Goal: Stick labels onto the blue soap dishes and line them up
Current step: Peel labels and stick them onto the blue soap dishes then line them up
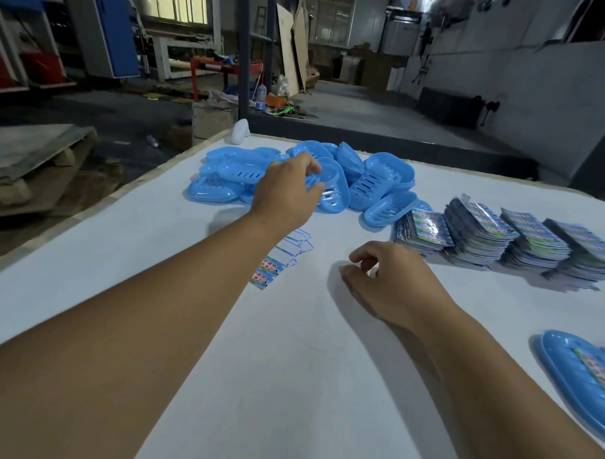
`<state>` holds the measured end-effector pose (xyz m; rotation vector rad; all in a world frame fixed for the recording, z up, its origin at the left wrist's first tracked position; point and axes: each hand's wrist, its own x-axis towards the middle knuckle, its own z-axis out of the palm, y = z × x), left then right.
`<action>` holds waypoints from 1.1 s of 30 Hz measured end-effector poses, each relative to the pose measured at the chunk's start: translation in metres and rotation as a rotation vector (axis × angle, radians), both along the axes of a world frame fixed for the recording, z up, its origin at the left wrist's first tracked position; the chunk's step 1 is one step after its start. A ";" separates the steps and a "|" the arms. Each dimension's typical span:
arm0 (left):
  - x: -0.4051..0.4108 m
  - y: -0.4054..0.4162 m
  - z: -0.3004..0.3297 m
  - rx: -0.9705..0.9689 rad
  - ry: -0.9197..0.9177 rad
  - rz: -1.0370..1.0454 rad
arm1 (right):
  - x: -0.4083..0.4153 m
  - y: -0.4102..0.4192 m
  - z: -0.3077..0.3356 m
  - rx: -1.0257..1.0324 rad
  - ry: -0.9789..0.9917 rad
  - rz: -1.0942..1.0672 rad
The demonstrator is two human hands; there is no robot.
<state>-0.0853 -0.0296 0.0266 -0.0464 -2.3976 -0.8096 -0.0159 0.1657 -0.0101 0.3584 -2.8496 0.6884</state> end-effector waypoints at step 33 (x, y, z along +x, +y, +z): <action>0.087 0.039 -0.005 1.600 -0.568 -0.497 | 0.003 0.005 0.013 -0.491 0.091 0.143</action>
